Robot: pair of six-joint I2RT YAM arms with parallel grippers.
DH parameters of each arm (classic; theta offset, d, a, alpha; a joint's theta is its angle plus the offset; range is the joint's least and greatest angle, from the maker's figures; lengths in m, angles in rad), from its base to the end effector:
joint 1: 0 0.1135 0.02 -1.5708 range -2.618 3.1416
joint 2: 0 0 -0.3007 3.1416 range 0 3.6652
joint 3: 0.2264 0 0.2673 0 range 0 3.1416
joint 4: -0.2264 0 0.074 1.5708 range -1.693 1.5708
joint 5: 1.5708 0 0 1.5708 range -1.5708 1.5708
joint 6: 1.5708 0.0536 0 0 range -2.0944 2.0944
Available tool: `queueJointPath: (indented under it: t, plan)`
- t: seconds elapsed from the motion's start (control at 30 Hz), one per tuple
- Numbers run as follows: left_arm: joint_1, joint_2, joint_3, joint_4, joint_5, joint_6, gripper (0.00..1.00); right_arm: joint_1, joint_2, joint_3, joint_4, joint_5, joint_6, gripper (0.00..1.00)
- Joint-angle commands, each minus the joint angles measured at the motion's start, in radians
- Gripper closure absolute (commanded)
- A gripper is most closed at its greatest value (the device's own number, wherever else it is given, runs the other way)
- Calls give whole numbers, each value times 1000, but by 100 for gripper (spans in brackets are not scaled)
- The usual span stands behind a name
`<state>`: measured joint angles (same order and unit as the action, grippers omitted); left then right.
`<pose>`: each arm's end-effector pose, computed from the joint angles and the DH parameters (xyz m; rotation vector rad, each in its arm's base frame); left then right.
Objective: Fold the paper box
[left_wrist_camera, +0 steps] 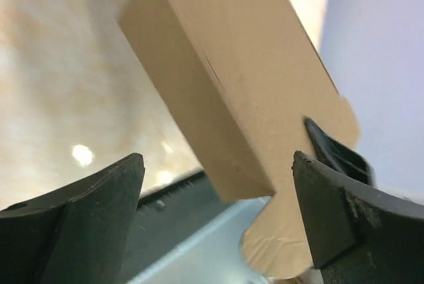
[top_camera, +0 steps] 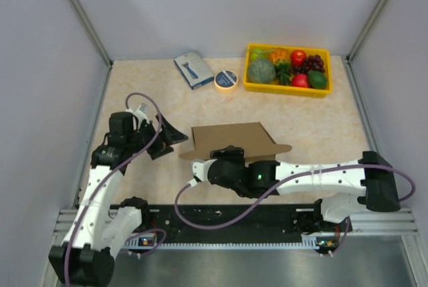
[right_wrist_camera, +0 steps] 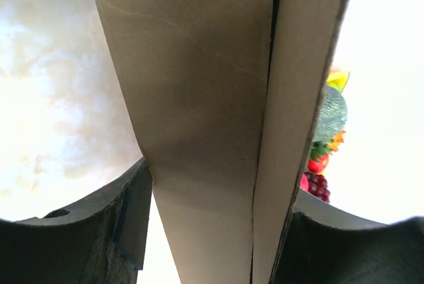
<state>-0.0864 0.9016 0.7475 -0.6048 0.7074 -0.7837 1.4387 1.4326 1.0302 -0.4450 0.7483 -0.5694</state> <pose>0.1796 -0.0505 0.2897 -0.4632 2.3925 -1.2419 0.0779 0.3092 0.2796 -1.6498 1.4302 -0.4251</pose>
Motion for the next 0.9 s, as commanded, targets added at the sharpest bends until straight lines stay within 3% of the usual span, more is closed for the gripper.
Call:
queueJointPath:
  t: [0.0,0.1,0.23,0.37,0.53,0.7,0.87]
  plan:
    - [11,-256,128,-225,-519,256,2,-67,-71,180,-259,-183,126,60]
    - [11,-418,124,-167,-571,346,3,-144,-26,307,-456,-318,183,56]
    - [-3,-406,93,-38,-229,474,13,-265,21,418,-587,-576,216,52]
    - [-9,-409,73,75,-51,598,12,-348,49,445,-630,-696,223,48]
    - [-58,-376,30,278,20,646,11,-394,97,462,-649,-789,223,46]
    - [-96,-375,-86,448,-17,742,18,-416,137,490,-649,-826,210,46]
    - [-205,-333,-111,566,-19,857,20,-445,175,519,-649,-871,197,47]
